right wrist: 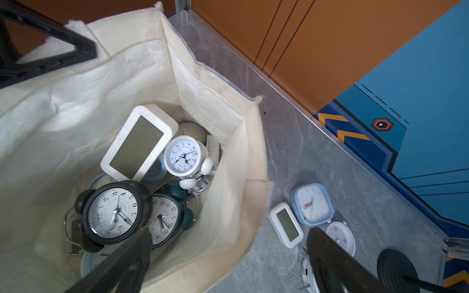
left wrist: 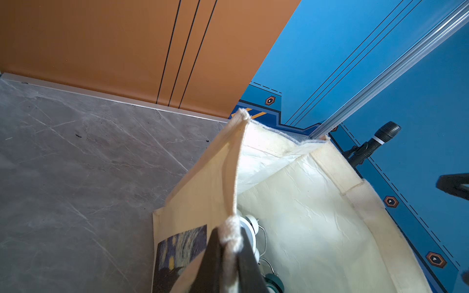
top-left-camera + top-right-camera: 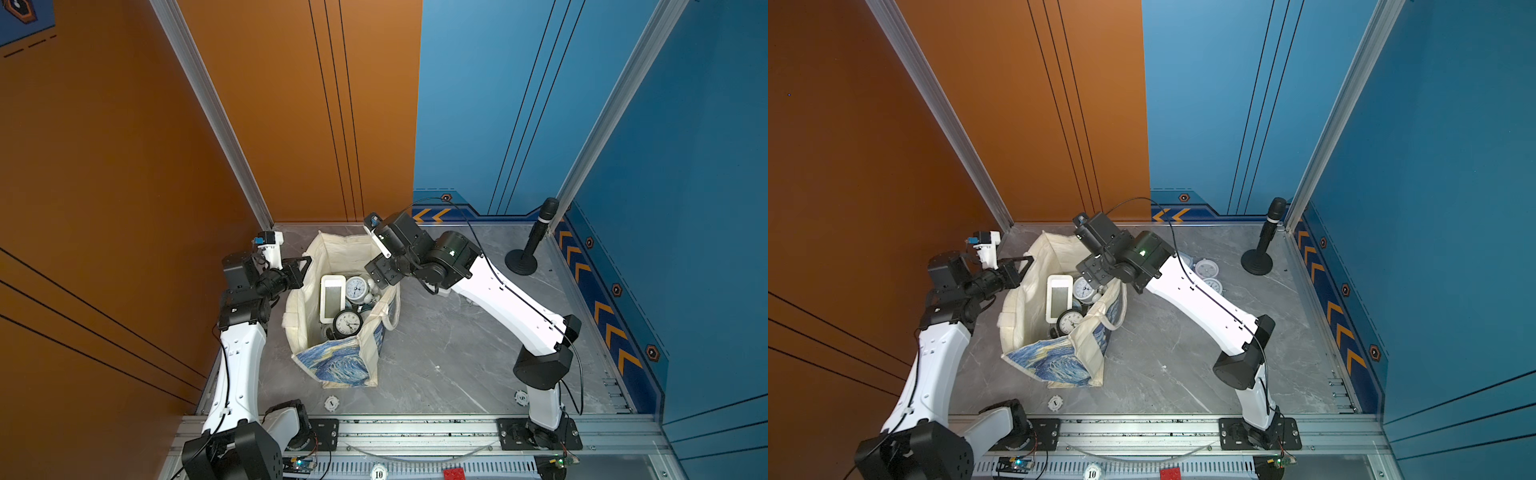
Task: Put the alarm clock into the canvas bag
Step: Adjust the canvas bag at the center of the board.
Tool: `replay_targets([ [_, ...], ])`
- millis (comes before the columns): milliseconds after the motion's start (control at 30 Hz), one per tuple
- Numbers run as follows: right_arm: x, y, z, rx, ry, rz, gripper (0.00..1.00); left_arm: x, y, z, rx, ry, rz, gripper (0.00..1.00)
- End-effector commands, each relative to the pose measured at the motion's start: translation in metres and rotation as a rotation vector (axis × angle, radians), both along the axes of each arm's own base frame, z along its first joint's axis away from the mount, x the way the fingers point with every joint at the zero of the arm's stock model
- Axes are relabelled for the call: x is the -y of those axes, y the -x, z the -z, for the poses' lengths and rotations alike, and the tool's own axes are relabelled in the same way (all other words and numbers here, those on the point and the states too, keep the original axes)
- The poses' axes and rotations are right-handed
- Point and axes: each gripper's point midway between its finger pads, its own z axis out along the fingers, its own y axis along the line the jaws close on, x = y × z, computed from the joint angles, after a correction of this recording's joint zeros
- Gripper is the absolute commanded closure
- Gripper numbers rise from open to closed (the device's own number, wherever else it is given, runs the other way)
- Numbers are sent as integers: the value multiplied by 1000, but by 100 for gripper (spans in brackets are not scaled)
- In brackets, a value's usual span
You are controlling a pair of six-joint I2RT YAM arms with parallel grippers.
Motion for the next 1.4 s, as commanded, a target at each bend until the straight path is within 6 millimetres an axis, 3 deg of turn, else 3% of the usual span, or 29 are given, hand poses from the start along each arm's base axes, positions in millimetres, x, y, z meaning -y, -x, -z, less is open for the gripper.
replay_targets([
  [0, 27, -11, 3, -2, 26, 82, 3, 1, 0, -15, 66, -22, 9, 100],
  [333, 91, -43, 39, -72, 26, 236, 2, 1, 0, -16, 68, -22, 7, 100],
  [633, 142, -63, 100, -216, -3, 341, 3, 2, 0, -15, 66, -22, 10, 100],
  [733, 139, -59, 105, -252, -50, 301, 4, 1, 0, -15, 69, -26, 7, 100],
  [900, 124, -50, 97, -284, -133, 219, 9, 1, 0, -14, 65, -24, 7, 100],
  [1167, 87, -30, 88, -415, -304, 91, 33, 0, -1, -13, 63, -25, 4, 100],
  [1300, 74, -23, 90, -471, -349, 108, 38, 0, 0, -14, 65, -26, 3, 100],
  [1367, 66, -19, 90, -495, -369, 101, 49, -1, -1, -14, 66, -27, 0, 100],
])
